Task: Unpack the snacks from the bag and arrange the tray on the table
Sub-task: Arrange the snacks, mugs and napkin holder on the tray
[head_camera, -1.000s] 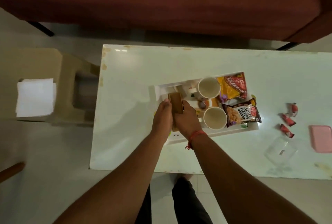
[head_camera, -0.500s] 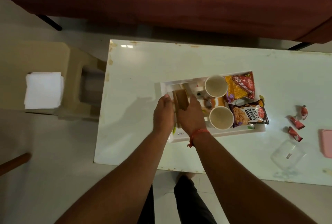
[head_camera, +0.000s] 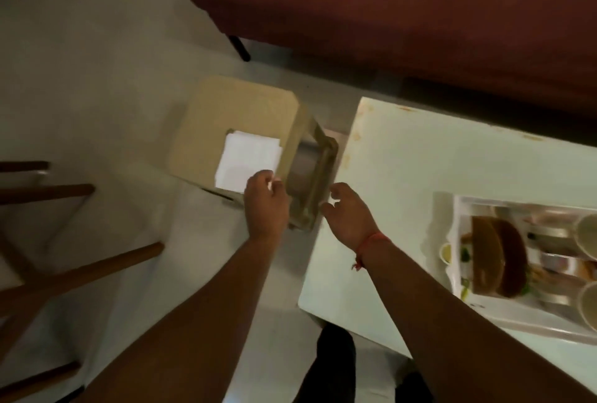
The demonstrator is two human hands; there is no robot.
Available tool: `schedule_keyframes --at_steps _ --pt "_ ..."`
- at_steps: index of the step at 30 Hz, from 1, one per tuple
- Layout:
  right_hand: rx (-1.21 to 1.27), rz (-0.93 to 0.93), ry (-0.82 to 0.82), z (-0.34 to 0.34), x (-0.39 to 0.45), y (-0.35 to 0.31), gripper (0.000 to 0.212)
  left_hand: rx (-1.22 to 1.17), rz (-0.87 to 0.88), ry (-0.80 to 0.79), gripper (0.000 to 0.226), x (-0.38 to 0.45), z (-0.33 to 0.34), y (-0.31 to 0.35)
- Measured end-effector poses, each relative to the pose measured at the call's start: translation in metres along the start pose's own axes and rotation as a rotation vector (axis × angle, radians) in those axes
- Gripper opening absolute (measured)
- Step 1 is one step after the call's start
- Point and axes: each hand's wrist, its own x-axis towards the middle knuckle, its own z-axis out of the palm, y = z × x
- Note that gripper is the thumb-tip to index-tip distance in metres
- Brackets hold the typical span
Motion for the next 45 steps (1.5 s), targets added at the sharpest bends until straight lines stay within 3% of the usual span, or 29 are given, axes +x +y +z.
schedule_keyframes --at_steps 5,11,15,20,23,28,30,34,37,40,45 --pt "0.117 0.110 -0.025 0.073 0.066 -0.045 0.039 0.193 -0.096 0.012 0.029 0.077 -0.051 -0.070" --pt "0.310 0.265 0.133 0.123 0.126 -0.052 0.067 0.364 -0.086 -0.150 0.040 0.112 -0.052 -0.093" --pt "0.291 0.317 0.172 0.140 0.137 -0.051 0.056 0.366 -0.180 -0.187 0.044 0.116 -0.038 -0.093" --pt "0.262 0.333 0.134 0.137 0.133 -0.042 0.026 0.126 -0.352 -0.246 0.041 0.109 -0.027 -0.087" --pt "0.358 0.299 0.081 0.120 0.113 -0.035 0.030 -0.076 -0.468 -0.287 0.036 0.091 -0.025 -0.077" --pt "0.408 0.208 0.025 0.079 0.056 -0.012 0.034 -0.617 -0.746 -0.325 0.013 0.032 -0.020 -0.058" --pt "0.420 0.196 -0.004 0.061 0.026 0.004 0.031 -0.821 -0.835 -0.356 0.018 0.000 -0.013 -0.046" --pt "0.127 0.103 0.056 0.028 -0.029 0.050 0.028 -0.883 -0.830 -0.463 0.038 -0.066 0.006 -0.023" --pt "-0.181 0.017 0.253 0.005 -0.055 0.080 0.026 -0.705 -0.707 -0.576 0.042 -0.111 0.027 0.002" --pt "-0.439 -0.125 0.329 -0.016 -0.076 0.102 0.029 -0.597 -0.592 -0.641 0.039 -0.154 0.047 0.040" --pt "-0.560 -0.219 0.358 -0.045 -0.104 0.121 0.049 -0.713 -0.557 -0.687 0.032 -0.195 0.065 0.089"
